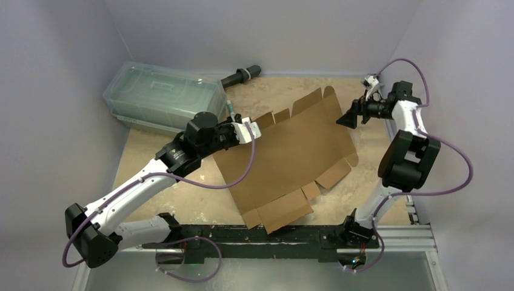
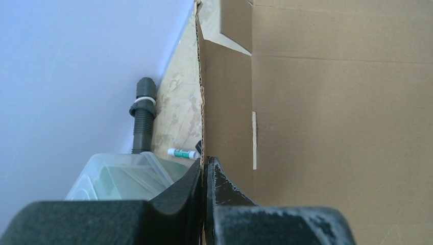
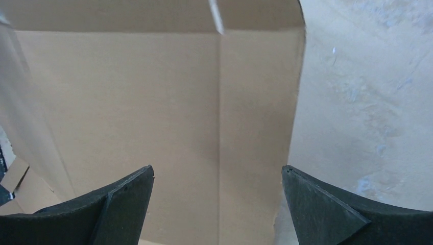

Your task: Fold the paper box

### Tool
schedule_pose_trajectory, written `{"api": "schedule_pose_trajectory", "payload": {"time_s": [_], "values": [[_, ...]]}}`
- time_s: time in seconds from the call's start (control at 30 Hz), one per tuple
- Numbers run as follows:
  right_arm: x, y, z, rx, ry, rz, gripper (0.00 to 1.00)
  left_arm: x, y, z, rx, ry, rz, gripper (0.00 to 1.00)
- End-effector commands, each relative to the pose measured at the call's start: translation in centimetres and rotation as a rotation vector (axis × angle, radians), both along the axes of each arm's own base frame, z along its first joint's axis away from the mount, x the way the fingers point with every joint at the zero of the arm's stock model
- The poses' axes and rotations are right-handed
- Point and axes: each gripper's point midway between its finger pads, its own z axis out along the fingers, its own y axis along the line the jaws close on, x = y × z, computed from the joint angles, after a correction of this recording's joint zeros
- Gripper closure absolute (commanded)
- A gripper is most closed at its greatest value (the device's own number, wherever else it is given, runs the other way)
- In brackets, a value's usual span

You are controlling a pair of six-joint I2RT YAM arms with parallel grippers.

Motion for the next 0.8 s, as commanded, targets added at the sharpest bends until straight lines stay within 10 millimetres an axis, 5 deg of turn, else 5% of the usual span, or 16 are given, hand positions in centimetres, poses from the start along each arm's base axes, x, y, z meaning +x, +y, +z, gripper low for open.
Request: {"api": "schedule_pose_trajectory", "payload": {"time_s": [0.0,0.2,0.77], "values": [[1.2,-0.8,0.2,0.024,-0.008,-0.026,0.01,-0.3,0.3,3.1,-0.043,-0.099,-0.008,1.00],[2.5,-2.0,-0.4,0.016,-0.030,-0.088,0.01,-0.8,0.3,3.7,-0.038,-0.117,-0.019,1.00],[3.0,-0.2,-3.3,0.179,0.010,0.134,0.01,-1.3,-0.1,5.5,-0.028,-0.176,-0.054,1.00]]}}
